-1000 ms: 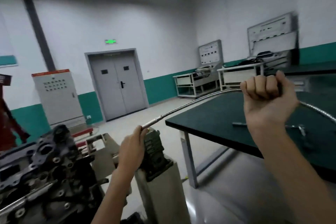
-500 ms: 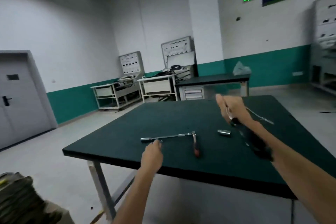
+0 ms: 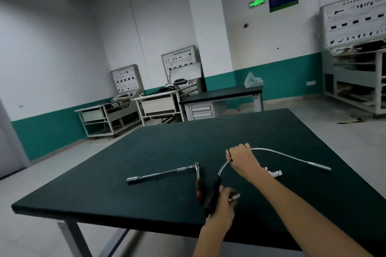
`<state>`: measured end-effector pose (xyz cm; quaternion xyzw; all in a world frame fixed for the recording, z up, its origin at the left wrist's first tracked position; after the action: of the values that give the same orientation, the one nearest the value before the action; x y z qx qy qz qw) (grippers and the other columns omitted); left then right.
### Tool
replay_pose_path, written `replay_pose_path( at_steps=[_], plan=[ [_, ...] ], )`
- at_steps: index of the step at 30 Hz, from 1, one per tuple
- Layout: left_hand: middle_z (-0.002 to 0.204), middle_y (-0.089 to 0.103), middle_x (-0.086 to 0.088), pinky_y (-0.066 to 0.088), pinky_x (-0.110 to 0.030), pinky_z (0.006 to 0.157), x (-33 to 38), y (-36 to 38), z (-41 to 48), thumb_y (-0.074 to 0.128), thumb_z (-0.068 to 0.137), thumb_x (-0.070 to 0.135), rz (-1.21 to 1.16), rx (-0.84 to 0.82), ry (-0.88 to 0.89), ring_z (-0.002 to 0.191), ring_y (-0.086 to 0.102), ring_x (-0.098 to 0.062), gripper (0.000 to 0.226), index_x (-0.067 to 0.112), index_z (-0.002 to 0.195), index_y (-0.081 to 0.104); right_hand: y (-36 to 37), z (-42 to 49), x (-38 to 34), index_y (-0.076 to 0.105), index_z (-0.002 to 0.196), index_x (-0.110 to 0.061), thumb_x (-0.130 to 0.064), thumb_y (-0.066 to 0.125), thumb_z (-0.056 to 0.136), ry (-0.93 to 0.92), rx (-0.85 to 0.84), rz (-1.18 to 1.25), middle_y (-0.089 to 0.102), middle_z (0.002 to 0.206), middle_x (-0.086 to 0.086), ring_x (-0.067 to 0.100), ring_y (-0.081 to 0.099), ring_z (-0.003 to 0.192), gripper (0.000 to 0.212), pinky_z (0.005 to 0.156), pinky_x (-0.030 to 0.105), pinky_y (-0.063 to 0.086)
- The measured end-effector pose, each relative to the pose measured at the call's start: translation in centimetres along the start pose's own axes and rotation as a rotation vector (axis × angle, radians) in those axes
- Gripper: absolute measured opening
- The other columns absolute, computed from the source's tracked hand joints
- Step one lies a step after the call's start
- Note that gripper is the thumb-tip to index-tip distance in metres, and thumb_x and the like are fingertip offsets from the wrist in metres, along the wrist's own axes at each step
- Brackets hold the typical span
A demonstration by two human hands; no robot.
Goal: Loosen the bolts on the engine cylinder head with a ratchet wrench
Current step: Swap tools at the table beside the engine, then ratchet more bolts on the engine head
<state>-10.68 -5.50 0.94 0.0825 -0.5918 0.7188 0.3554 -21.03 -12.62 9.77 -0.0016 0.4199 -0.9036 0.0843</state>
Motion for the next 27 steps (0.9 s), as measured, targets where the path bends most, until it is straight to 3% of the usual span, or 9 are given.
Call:
replay_pose_path(
  at_steps=[3, 6, 8, 11, 14, 18, 21, 24, 27],
  plan=[
    [0.119, 0.047, 0.0, 0.037, -0.023, 0.096, 0.1, 1.3, 0.8, 0.055, 0.093, 0.011, -0.014, -0.03, 0.01, 0.11, 0.047, -0.014, 0.02, 0.013, 0.113, 0.053, 3.4, -0.5, 2.0, 0.053, 0.076, -0.009, -0.025, 0.057, 0.083, 0.067, 0.013, 0.1, 0.059, 0.076, 0.009, 0.028, 0.05, 0.078, 0.017, 0.077, 0.039, 0.035],
    [0.106, 0.046, 0.004, 0.039, -0.019, 0.082, 0.4, 1.9, 1.7, 0.054, 0.092, 0.006, -0.021, 0.004, 0.005, 0.091, 0.046, -0.009, 0.013, 0.016, 0.098, 0.049, 6.7, -1.4, 4.0, 0.046, 0.091, -0.016, -0.034, 0.058, 0.079, 0.134, -0.078, 0.082, 0.052, 0.093, 0.002, 0.022, 0.042, 0.088, 0.025, 0.078, 0.034, 0.028],
    [0.108, 0.047, 0.003, 0.039, -0.021, 0.084, 1.0, 2.7, 2.2, 0.049, 0.092, 0.003, -0.016, 0.001, 0.037, 0.092, 0.046, -0.011, 0.015, 0.014, 0.102, 0.05, 8.4, -2.2, 5.8, 0.043, 0.1, -0.016, -0.035, 0.053, 0.08, 0.231, -0.125, 0.072, 0.047, 0.103, 0.002, 0.021, 0.038, 0.095, 0.029, 0.083, 0.034, 0.029],
    [0.121, 0.048, -0.002, 0.037, -0.021, 0.093, 1.7, 3.7, 2.7, 0.044, 0.094, 0.002, 0.008, 0.001, 0.07, 0.108, 0.045, -0.015, 0.022, 0.013, 0.111, 0.052, 9.7, -2.8, 7.1, 0.04, 0.101, -0.017, -0.021, 0.051, 0.078, 0.334, -0.17, 0.113, 0.041, 0.108, 0.004, 0.022, 0.036, 0.099, 0.027, 0.088, 0.036, 0.031],
    [0.129, 0.048, -0.002, 0.037, -0.027, 0.096, 2.0, 4.0, 3.3, 0.044, 0.093, -0.002, 0.034, 0.023, 0.077, 0.115, 0.047, -0.019, 0.033, 0.013, 0.12, 0.055, 10.1, -2.5, 7.4, 0.034, 0.094, -0.021, -0.001, 0.05, 0.065, 0.364, -0.205, 0.267, 0.034, 0.108, 0.004, 0.022, 0.031, 0.099, 0.039, 0.09, 0.035, 0.029],
    [0.124, 0.055, 0.0, 0.04, -0.027, 0.087, 2.4, 3.2, 3.1, 0.047, 0.094, 0.003, 0.154, 0.102, 0.079, 0.108, 0.054, -0.02, 0.029, 0.014, 0.118, 0.059, 9.8, -2.5, 7.7, 0.042, 0.089, -0.025, 0.014, 0.044, 0.057, 0.368, -0.172, 0.466, 0.032, 0.107, -0.001, 0.018, 0.03, 0.098, 0.05, 0.086, 0.029, 0.026],
    [0.091, 0.069, 0.006, 0.05, -0.019, 0.067, 3.7, 1.3, 2.0, 0.076, 0.076, 0.012, 0.245, 0.257, 0.145, 0.083, 0.066, -0.012, 0.014, 0.018, 0.087, 0.07, 9.0, -2.5, 8.3, 0.053, 0.086, -0.022, 0.019, 0.042, 0.055, 0.369, -0.106, 0.656, 0.037, 0.107, -0.003, 0.017, 0.036, 0.1, 0.053, 0.085, 0.024, 0.03],
    [0.102, 0.068, 0.008, 0.047, -0.026, 0.075, 3.4, -0.1, 1.4, 0.056, 0.093, 0.024, 0.192, 0.229, 0.04, 0.092, 0.063, -0.012, 0.015, 0.024, 0.105, 0.065, 7.2, -2.9, 8.6, 0.057, 0.082, -0.013, 0.025, 0.04, 0.055, 0.425, 0.039, 0.772, 0.045, 0.107, 0.003, 0.017, 0.047, 0.099, 0.05, 0.082, 0.016, 0.032],
    [0.091, 0.069, 0.007, 0.044, -0.024, 0.072, 2.6, -2.7, 0.9, 0.053, 0.091, 0.027, 0.144, 0.32, 0.054, 0.085, 0.063, -0.011, 0.013, 0.029, 0.101, 0.063, 4.7, -3.2, 5.9, 0.055, 0.079, -0.008, 0.026, 0.04, 0.057, 0.335, 0.178, 0.752, 0.049, 0.098, 0.006, 0.019, 0.051, 0.09, 0.043, 0.078, 0.015, 0.033]
  ],
)
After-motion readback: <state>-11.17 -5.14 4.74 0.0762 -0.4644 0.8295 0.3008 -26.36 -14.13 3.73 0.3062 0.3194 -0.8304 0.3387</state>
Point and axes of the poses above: each hand's wrist, its own z-axis towards the middle knuckle, its own y-axis out of the palm, x = y × z, the point moved 8 cm from there along z, towards the middle knuckle
